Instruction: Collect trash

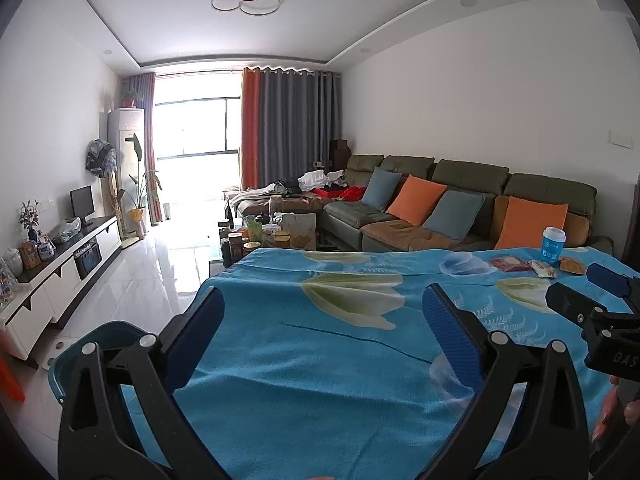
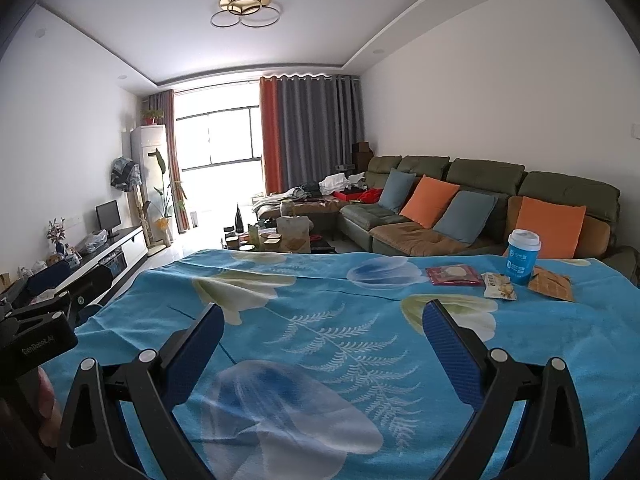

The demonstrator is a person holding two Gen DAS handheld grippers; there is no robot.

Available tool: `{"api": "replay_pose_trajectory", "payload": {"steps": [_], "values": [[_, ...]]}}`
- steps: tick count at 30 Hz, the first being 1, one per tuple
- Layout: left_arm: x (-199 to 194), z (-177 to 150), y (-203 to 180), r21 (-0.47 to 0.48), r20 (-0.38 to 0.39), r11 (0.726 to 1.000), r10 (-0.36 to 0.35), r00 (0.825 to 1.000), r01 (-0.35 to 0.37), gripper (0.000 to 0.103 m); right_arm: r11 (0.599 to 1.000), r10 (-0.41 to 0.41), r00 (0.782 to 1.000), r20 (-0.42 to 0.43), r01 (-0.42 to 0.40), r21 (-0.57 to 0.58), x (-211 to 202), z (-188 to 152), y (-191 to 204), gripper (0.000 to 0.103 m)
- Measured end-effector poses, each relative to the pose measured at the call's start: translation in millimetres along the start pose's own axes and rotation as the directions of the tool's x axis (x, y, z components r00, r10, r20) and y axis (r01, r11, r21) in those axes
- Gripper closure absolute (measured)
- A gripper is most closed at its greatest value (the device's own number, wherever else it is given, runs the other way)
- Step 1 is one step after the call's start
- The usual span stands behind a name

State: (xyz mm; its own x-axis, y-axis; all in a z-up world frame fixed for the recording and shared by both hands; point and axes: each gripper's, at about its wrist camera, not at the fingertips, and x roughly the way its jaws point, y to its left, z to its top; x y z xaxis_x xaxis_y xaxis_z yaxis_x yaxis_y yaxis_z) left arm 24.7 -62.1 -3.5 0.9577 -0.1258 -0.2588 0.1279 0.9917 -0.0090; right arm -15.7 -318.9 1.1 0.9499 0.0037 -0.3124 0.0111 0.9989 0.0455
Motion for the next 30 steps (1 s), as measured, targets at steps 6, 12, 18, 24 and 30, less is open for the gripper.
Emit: {"api": "replay_pose_trajectory", "payload": {"steps": [6,12,18,24,30], "values": [[-2.1,-0.7,-1.5,0.004,0.007,1.000,0.007,1.000,-0.007,0.006,1.000,-0.005,1.000,0.001,0.005,0.000,-1.5,-0.5,0.0,0.007],[-6.0,-0.4,-3.8,0.009,0.022,1.000,0.022,1.000,-0.023,0.006,1.000,-0.011,1.000,0.009,0.011,0.001,-5.5,-0.9,0.4,0.007],[-5.1,-0.2,-5.4,0.010,0.029,0.999,0.033,0.999,-0.034,0.006,1.000,-0.015,1.000,0.014,0.015,0.003,-6.4,-0.7,-0.1,0.007],[-6.0,0.1,-5.8,0.012,0.038,0.999,0.038,0.999,-0.039,0.006,1.000,-0.019,1.000,0.025,0.018,0.006,-8.2,0.5,0.3,0.007],[-7.4,0.7,-5.1,0.012,0.047,0.999,0.039,0.998,-0.040,0.006,1.000,-0.024,0.999,0.041,0.024,0.003,-9.3,0.6,1.9,0.007]]}}
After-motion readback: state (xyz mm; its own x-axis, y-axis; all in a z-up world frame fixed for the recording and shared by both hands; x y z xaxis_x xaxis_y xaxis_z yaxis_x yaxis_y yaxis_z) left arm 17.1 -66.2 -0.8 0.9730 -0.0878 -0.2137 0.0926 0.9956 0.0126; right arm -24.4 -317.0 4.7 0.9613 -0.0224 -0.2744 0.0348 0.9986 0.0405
